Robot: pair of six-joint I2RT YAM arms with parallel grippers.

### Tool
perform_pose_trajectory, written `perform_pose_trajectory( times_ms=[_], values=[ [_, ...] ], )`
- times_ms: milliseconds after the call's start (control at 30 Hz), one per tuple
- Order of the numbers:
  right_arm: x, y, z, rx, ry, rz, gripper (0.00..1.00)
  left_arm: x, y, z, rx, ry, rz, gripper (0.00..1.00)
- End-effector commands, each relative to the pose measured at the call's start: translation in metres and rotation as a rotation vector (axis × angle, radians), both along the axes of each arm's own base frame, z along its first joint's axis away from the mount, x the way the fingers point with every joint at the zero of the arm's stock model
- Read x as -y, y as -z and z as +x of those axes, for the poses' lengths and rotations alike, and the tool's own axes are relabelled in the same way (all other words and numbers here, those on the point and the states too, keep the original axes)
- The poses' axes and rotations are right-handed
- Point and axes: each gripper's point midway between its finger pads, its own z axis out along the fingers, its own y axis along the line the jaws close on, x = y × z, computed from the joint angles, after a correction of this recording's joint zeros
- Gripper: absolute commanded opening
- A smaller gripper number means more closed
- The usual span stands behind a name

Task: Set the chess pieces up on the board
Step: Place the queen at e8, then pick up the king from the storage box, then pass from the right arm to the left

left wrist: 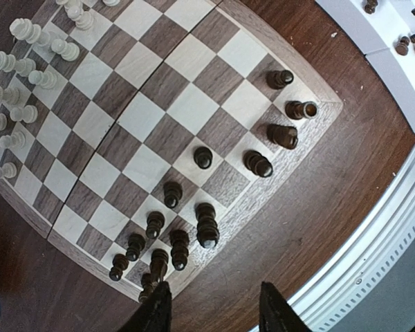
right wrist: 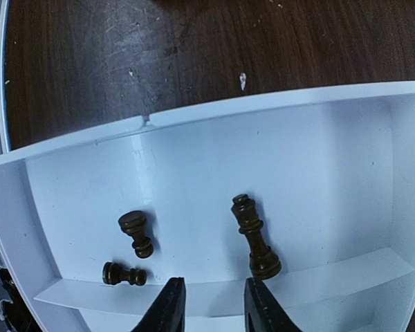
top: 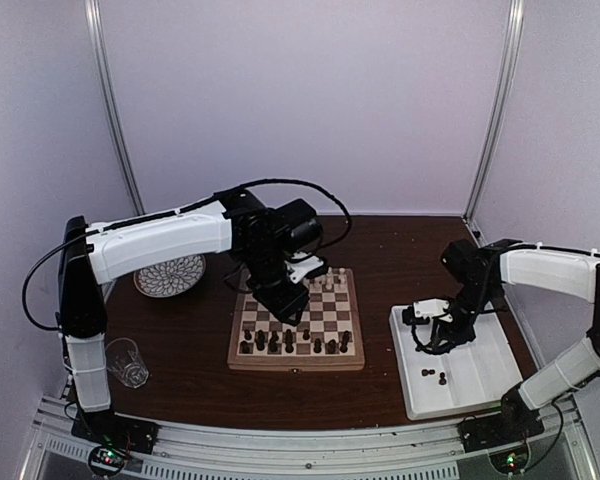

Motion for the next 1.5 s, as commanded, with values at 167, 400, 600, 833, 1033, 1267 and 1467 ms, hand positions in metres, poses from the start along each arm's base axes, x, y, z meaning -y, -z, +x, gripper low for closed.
perform_pose_trajectory(
  times_ms=[167,400,600,833,1033,1267,1467],
  values=[
    [0.006,0.017,0.023,0.041,-0.012,-0.066,0.41,0.004,-0.017,0.003,0.02,-0.018,-0.068,0.44],
    [0.01,0.033,0.026,0.033,-0.018,-0.1,0.42,0.005,-0.016,0.003,0.02,-0.021,-0.069,0.43],
    [0.017,0.043,0.027,0.028,-0.021,-0.142,0.38,0.013,-0.017,0.007,0.028,-0.022,-0.103,0.43],
    [0.027,0.054,0.028,0.036,0.0,-0.201,0.21,0.031,-0.025,0.012,0.035,-0.035,-0.19,0.43],
    [0.018,0.032,0.022,0.046,0.032,-0.128,0.09,0.054,-0.032,0.017,0.028,-0.076,-0.322,0.43],
    [-0.01,-0.029,0.008,0.045,0.094,0.085,0.08,0.09,-0.055,0.018,-0.012,-0.122,-0.582,0.44],
    [-0.039,-0.079,-0.004,-0.004,0.119,0.279,0.09,0.123,-0.072,0.009,-0.061,-0.076,-0.741,0.45]
  ],
)
